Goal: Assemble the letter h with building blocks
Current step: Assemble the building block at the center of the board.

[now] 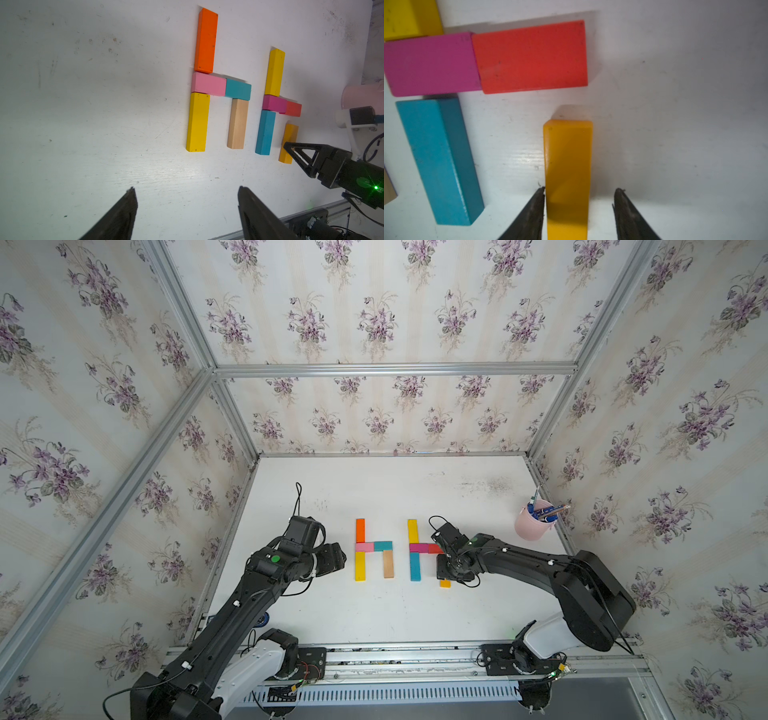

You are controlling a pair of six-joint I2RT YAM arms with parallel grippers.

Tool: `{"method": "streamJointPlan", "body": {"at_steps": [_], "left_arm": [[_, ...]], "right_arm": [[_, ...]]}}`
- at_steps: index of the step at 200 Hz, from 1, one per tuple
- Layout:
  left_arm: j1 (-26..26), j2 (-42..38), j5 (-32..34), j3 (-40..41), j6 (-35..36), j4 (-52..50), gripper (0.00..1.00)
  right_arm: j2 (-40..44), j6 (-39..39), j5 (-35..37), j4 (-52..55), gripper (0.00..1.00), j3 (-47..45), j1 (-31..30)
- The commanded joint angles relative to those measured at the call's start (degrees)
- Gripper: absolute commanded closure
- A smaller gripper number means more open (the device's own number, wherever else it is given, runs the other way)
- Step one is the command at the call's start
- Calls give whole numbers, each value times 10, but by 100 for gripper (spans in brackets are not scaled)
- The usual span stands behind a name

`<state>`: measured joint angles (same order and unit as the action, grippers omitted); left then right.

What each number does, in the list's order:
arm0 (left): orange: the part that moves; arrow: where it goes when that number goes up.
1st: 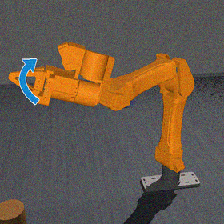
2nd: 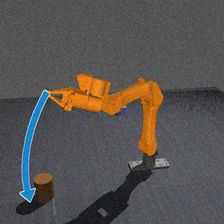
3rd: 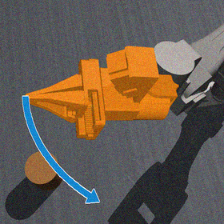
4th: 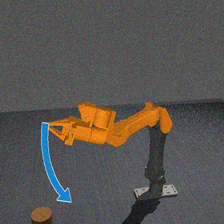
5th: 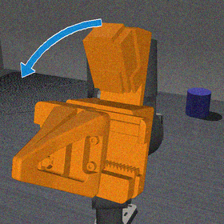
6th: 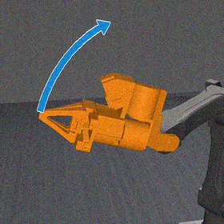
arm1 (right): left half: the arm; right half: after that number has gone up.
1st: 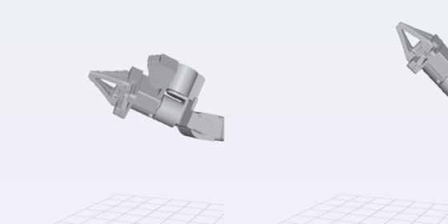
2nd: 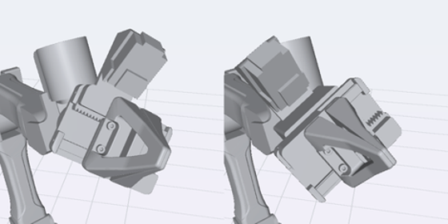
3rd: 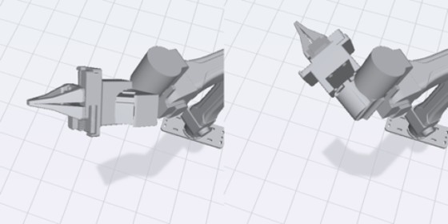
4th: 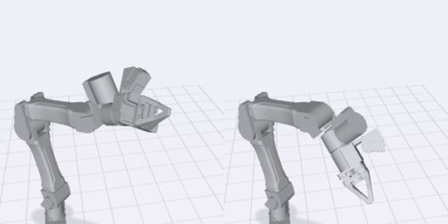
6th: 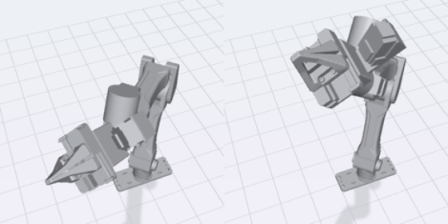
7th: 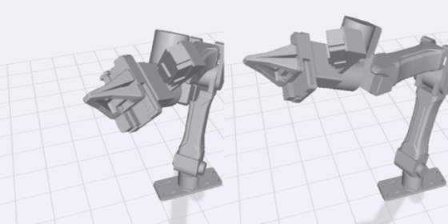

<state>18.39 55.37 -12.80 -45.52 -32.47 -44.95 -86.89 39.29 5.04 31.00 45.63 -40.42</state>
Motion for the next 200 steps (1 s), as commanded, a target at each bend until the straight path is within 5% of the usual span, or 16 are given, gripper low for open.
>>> {"method": "streamJointPlan", "body": {"at_steps": [1, 74, 200], "left_arm": [[0, 0, 2, 3, 2, 6, 21], [0, -4, 2, 7, 1, 5, 22], [0, -4, 2, 10, 5, 6, 22]], "right_arm": [[13, 10, 1, 16, 49, -5, -8], [-31, 3, 4, 9, 73, 13, -9], [-69, -15, 34, 28, 76, 47, -7]]}}
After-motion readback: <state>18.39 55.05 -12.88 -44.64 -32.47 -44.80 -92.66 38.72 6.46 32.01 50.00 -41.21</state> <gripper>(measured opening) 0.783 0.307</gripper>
